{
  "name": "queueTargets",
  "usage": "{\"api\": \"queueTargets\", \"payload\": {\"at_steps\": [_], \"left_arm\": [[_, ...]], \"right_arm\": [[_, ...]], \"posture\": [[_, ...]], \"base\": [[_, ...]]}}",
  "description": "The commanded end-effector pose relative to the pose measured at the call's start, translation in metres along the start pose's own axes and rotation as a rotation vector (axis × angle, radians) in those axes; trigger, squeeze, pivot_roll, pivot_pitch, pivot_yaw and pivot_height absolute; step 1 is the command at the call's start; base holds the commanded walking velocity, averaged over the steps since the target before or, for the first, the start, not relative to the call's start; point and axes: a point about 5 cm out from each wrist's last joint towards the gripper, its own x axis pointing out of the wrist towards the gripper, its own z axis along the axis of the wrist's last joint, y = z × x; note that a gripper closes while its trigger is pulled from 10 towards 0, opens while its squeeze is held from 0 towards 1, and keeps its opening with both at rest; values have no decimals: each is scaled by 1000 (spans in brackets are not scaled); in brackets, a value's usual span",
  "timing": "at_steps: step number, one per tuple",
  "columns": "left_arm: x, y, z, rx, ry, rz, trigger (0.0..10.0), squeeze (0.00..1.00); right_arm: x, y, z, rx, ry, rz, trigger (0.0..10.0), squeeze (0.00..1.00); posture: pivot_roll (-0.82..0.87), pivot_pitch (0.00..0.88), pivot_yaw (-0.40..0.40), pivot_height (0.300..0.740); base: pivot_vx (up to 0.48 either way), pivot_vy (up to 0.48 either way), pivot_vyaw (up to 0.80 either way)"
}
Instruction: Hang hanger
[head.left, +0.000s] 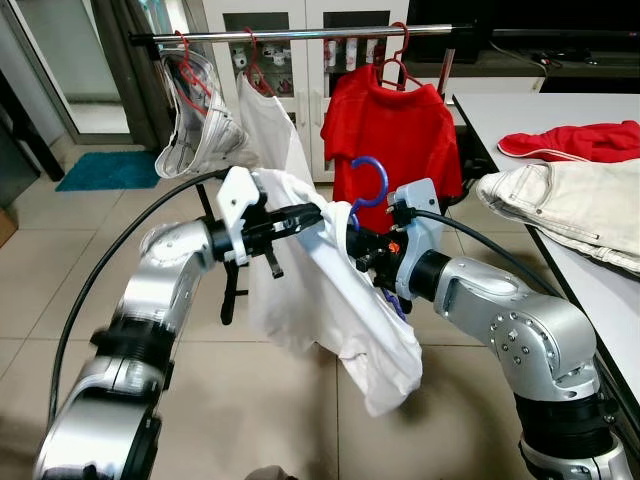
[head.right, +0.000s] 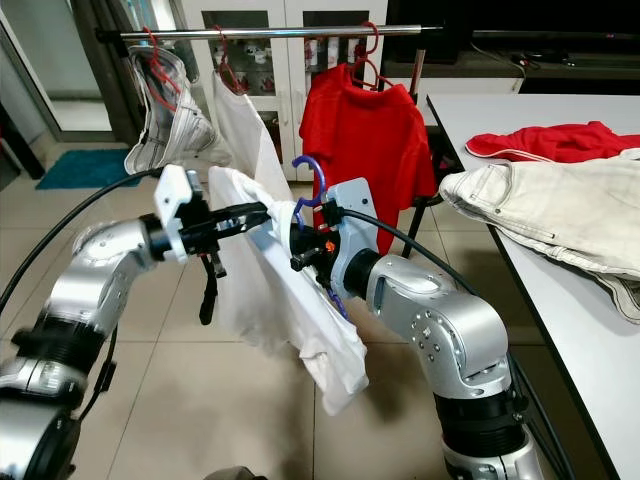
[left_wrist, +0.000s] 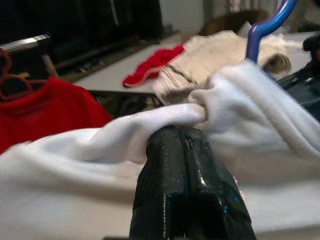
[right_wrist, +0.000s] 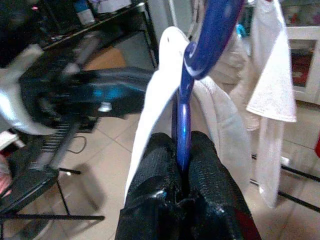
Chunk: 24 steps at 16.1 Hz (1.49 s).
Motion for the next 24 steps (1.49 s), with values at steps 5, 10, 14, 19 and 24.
{"api": "queueTargets", "payload": {"at_steps": [5, 10, 14, 19, 24], "left_arm": [[-24, 4, 9, 52, -49, 199, 0, 0], [-34, 1, -10, 54, 96, 217, 10000, 0], [-9, -26, 8, -265, -69, -53, 10000, 1000], [15, -32, 4, -230, -25, -123, 10000, 1000], [23, -19, 11, -85, -8, -68, 10000, 1000]], "right_arm": [[-3, -24, -10, 10, 48, -169, 10000, 0], [-3, -12, -3, 7, 7, -58, 10000, 0], [2, -13, 1, -51, 25, -79, 10000, 0], [4, -5, 3, -77, 24, -56, 10000, 0], [2, -2, 3, -81, 16, -49, 10000, 0]], "posture": [[20, 0, 59, 740], [24, 0, 57, 740], [25, 0, 54, 740], [14, 0, 66, 740], [-3, 0, 84, 740]], "base": [[0, 0, 0], [0, 0, 0], [0, 0, 0], [0, 0, 0], [0, 0, 0]]}}
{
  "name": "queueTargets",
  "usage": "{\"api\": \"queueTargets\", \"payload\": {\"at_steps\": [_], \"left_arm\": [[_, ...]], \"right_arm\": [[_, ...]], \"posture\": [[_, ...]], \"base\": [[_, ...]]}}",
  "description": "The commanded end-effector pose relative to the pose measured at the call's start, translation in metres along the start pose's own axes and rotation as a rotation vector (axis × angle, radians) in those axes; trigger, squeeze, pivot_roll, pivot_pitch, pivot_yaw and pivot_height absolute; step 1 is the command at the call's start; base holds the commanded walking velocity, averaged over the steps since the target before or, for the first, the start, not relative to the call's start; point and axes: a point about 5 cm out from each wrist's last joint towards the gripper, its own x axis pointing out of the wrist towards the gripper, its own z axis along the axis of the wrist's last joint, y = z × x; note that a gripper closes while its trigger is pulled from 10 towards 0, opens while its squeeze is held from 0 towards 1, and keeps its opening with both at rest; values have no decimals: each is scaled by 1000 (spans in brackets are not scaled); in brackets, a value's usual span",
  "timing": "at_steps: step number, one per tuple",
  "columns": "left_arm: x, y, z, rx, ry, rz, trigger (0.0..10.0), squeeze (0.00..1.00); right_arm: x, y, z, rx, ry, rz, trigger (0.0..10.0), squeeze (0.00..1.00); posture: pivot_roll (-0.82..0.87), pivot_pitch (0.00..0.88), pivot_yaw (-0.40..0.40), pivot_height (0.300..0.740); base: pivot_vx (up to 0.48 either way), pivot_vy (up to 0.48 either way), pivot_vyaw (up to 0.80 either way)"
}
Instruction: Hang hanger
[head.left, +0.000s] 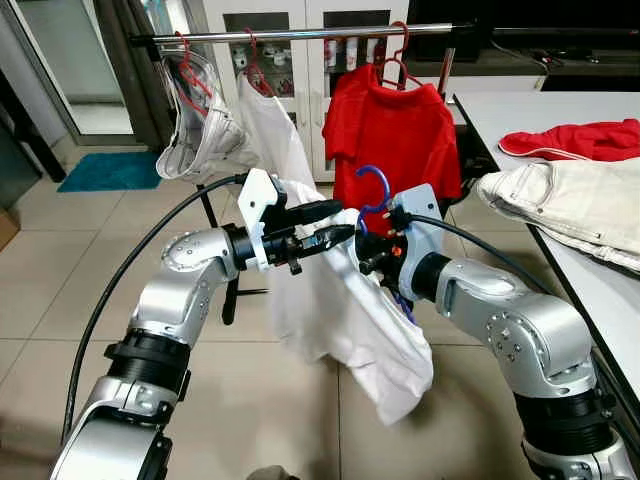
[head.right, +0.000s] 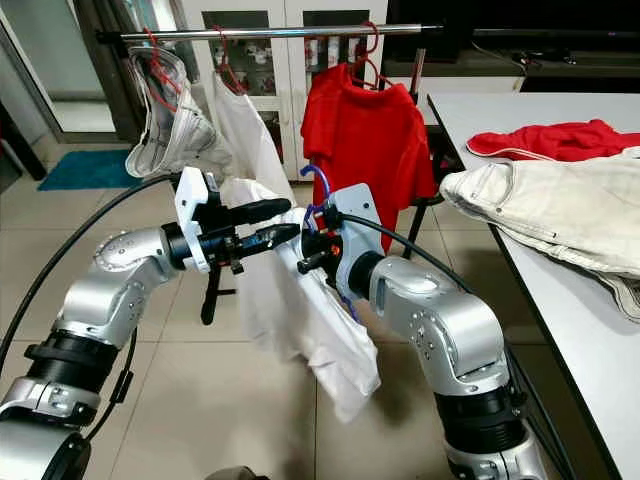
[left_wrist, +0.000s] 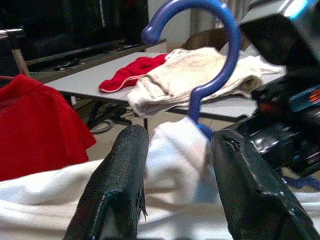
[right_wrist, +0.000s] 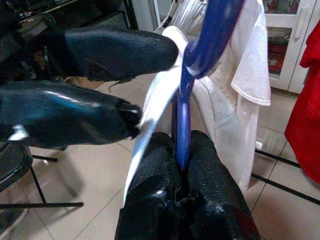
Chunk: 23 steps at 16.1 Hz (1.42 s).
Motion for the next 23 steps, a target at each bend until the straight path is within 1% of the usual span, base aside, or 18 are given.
{"api": "queueTargets", "payload": {"at_steps": [1, 2, 3, 4, 5, 6, 7, 8, 10, 15, 18, 23], "left_arm": [[2, 4, 3, 74, 21, 25, 10000, 1000], [3, 6, 1, 95, 46, 38, 10000, 1000], [3, 7, -3, 103, 68, 37, 10000, 27], [3, 8, -6, 111, 85, 40, 10000, 0], [3, 9, -7, 116, 94, 46, 10000, 0], [4, 10, -8, 116, 95, 47, 9020, 0], [4, 11, -8, 114, 95, 44, 4196, 0], [5, 12, -9, 110, 101, 35, 0, 0], [5, 13, -10, 113, 109, 25, 0, 0], [7, 16, -9, 114, 96, 25, 0, 0], [5, 16, -10, 110, 89, 30, 0, 0], [3, 19, -6, 90, 32, 68, 0, 0]], "right_arm": [[-2, 5, 10, -30, -44, 17, 10000, 0], [-2, 6, 11, -30, -46, 20, 10000, 0], [-2, 6, 11, -31, -48, 24, 10000, 0], [-2, 7, 12, -33, -49, 27, 10000, 0], [-2, 7, 13, -34, -50, 30, 10000, 0], [-2, 7, 13, -36, -52, 32, 10000, 0], [-2, 7, 14, -37, -53, 34, 10000, 0], [-2, 8, 15, -38, -56, 36, 10000, 0], [-2, 8, 15, -39, -58, 36, 10000, 0], [-2, 6, 16, -37, -60, 29, 10000, 0], [-2, 5, 17, -38, -60, 24, 10000, 0], [-2, 4, 17, -37, -61, 18, 10000, 0]], "posture": [[-3, 0, 86, 740], [-1, 0, 83, 740], [-1, 0, 81, 740], [-1, 0, 81, 740], [-2, 0, 80, 740], [-2, 0, 80, 740], [-4, 0, 80, 740], [-5, 0, 81, 740], [-9, 0, 86, 740], [-8, 0, 84, 740], [-5, 0, 79, 740], [-4, 0, 79, 740]], "base": [[0, 0, 0], [0, 0, 0], [0, 0, 0], [0, 0, 0], [0, 0, 0], [0, 0, 0], [0, 0, 0], [0, 0, 0], [0, 0, 0], [0, 0, 0], [0, 0, 0], [0, 0, 0]]}}
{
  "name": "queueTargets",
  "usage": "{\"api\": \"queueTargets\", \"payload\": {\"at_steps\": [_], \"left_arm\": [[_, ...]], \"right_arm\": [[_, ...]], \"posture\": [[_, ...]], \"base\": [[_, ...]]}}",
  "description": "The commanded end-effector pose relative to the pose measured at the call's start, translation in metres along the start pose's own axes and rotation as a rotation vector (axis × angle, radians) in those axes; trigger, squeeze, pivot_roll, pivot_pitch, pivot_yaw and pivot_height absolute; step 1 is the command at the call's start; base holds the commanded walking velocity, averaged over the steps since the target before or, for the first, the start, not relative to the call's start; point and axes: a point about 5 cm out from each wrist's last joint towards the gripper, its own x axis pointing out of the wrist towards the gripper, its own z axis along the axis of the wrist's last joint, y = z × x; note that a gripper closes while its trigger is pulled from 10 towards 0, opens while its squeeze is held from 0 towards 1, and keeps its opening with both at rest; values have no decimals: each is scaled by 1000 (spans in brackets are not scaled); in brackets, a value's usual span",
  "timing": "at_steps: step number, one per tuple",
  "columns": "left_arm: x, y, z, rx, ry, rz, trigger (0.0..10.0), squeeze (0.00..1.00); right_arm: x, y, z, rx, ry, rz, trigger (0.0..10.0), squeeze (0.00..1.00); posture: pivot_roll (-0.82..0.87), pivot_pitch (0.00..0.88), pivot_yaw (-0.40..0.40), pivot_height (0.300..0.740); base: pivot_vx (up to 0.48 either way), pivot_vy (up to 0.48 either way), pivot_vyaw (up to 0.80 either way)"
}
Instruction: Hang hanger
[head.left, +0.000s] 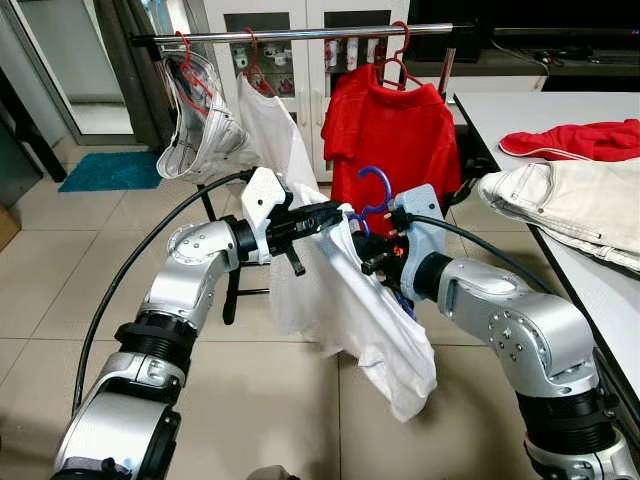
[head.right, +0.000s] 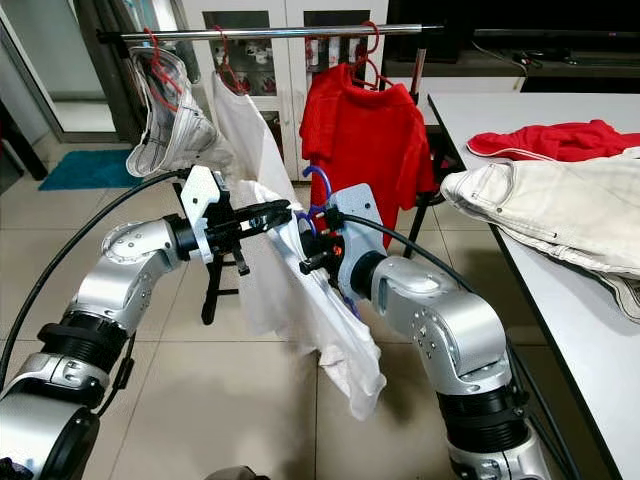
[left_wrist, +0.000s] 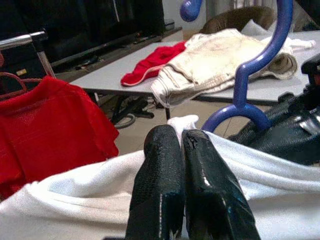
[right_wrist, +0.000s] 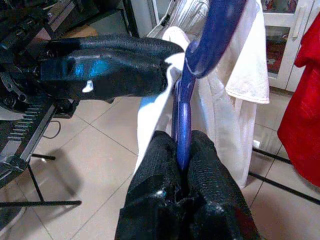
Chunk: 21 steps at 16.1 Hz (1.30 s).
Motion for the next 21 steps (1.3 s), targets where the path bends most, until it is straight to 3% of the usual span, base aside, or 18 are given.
{"api": "queueTargets", "payload": {"at_steps": [1, 2, 4, 8, 11, 13, 14, 15, 16, 17, 18, 19, 20, 21], "left_arm": [[-5, 7, 6, -15, -52, 68, 0, 0], [-5, 7, 6, -15, -52, 68, 0, 0], [-13, 18, 16, 0, -115, 192, 0, 0], [-32, 33, 6, 36, -60, 475, 0, 0], [-34, 26, -1, 20, -47, 469, 0, 0], [-25, 9, -4, -15, -49, 364, 0, 0], [-25, 9, -4, -15, -49, 364, 0, 0], [-19, -9, -11, -11, -6, 279, 0, 0], [-13, -25, -16, -21, 17, 237, 0, 0], [-10, -32, -16, -33, 12, 223, 0, 0], [0, -45, -10, -64, -23, 192, 0, 0], [0, -45, -10, -64, -23, 192, 0, 0], [8, -52, -3, -88, -62, 189, 0, 0], [10, -49, -1, -79, -66, 219, 0, 0]], "right_arm": [[-2, 3, 15, -33, -59, 10, 10000, 0], [-2, 3, 15, -33, -59, 10, 10000, 0], [-6, -9, 2, -75, 14, -75, 10000, 0], [-22, -24, -19, -119, 135, -158, 10000, 0], [-28, -23, -18, -86, 119, -116, 10000, 0], [-25, -28, -16, -31, 85, -173, 10000, 0], [-25, -28, -16, -31, 85, -173, 10000, 0], [-20, -37, -13, 28, 36, -272, 10000, 0], [-15, -36, -10, 83, -5, -288, 10000, 0], [-13, -36, -10, 91, -10, -292, 10000, 0], [-9, -36, -16, 58, 26, -321, 10000, 0], [-9, -36, -16, 58, 26, -321, 10000, 0], [-6, -37, -30, -67, 127, -334, 10000, 0], [-5, -36, -35, -106, 161, -319, 10000, 0]], "posture": [[-6, 0, 83, 740], [-6, 0, 83, 740], [-3, 0, 80, 740], [10, 0, 62, 740], [9, 0, 59, 740], [11, 0, 61, 740], [11, 0, 61, 740], [16, 0, 61, 740], [19, 0, 60, 740], [24, 0, 55, 740], [27, 0, 53, 740], [27, 0, 53, 740], [29, 0, 49, 740], [29, 0, 49, 740]], "base": [[0, 0, 0], [0, 0, 0], [0, 0, 0], [0, 0, 0], [0, 0, 0], [0, 0, 0], [0, 0, 0], [0, 0, 0], [0, 0, 0], [0, 0, 0], [0, 0, 0], [0, 0, 0], [0, 0, 0], [0, 0, 0]]}}
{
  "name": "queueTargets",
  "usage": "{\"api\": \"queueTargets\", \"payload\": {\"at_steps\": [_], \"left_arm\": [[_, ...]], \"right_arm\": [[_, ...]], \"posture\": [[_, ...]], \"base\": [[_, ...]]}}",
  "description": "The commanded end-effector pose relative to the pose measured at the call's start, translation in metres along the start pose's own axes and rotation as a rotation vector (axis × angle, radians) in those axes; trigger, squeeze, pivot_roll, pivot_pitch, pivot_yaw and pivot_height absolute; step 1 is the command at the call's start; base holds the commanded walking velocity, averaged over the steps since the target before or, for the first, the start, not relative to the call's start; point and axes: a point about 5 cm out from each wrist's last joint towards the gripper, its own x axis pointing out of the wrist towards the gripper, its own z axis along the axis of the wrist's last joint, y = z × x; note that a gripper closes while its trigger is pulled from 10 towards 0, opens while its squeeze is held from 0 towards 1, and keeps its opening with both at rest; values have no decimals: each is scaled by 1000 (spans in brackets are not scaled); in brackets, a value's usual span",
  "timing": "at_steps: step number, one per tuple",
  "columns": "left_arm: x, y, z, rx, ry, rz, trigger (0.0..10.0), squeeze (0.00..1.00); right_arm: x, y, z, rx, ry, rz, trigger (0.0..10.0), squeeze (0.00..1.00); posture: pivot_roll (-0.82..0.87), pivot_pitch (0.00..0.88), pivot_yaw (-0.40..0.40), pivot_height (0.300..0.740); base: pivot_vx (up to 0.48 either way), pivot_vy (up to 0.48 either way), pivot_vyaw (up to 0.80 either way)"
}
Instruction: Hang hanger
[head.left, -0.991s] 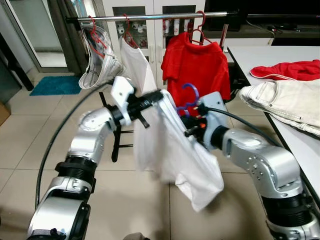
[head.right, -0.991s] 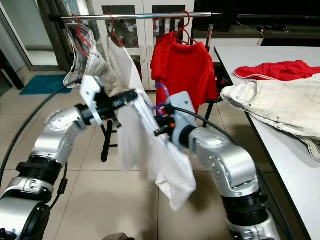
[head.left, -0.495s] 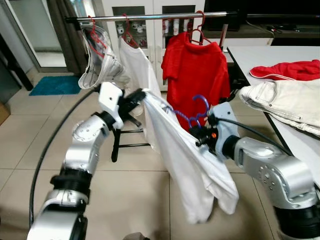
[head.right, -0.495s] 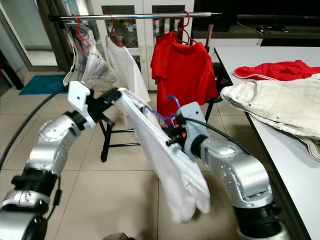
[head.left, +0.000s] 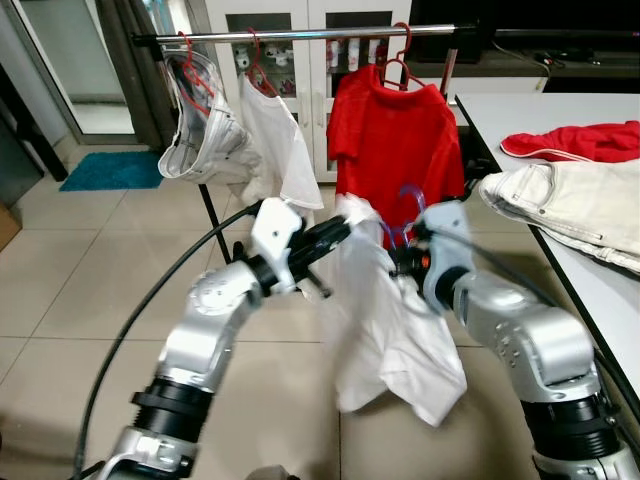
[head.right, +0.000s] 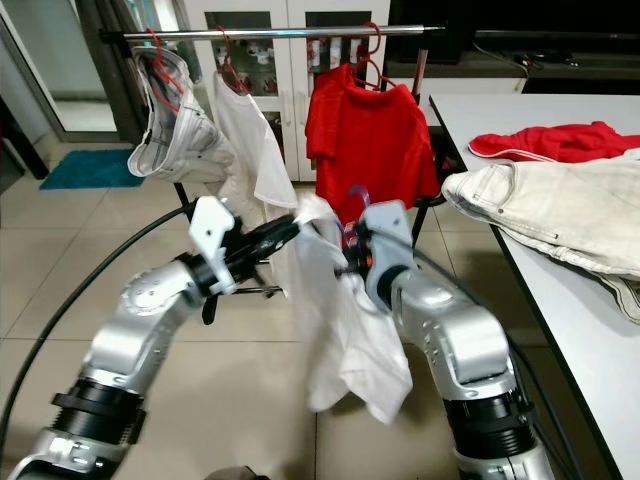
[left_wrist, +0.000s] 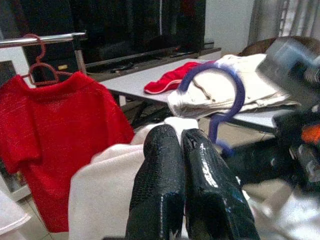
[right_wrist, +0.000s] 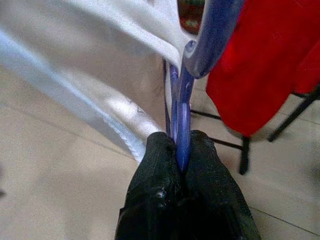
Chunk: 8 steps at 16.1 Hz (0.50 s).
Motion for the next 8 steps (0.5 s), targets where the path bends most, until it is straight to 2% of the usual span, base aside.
{"api": "queueTargets", "payload": {"at_steps": [1, 2, 4, 5, 6, 7, 8], "left_arm": [[0, 9, 6, 41, -7, 65, 0, 0], [-2, 20, 6, 79, 5, 147, 0, 0], [-17, 58, 10, 169, 57, 400, 0, 0], [-25, 73, 12, 196, 84, 489, 0, 0], [-32, 82, 12, 220, 115, 533, 0, 0], [-34, 84, 11, 225, 132, 537, 0, 0], [-32, 78, 7, 211, 142, 486, 0, 0]], "right_arm": [[1, 4, -1, -50, 8, 22, 10000, 0], [-1, 6, -3, -74, 17, 51, 10000, 0], [-11, 11, -8, -155, 51, 165, 10000, 0], [-16, 11, -11, -174, 66, 210, 10000, 0], [-23, 11, -12, -200, 78, 272, 10000, 0], [-28, 11, -13, -210, 87, 322, 10000, 0], [-30, 11, -9, -184, 64, 347, 10000, 0]], "posture": [[27, 0, 48, 740], [25, 0, 49, 740], [21, 0, 53, 740], [19, 0, 56, 740], [19, 0, 57, 740], [19, 0, 57, 740], [20, 0, 53, 740]], "base": [[0, 0, 0], [0, 0, 0], [0, 0, 0], [0, 0, 0], [0, 0, 0], [0, 0, 0], [0, 0, 0]]}}
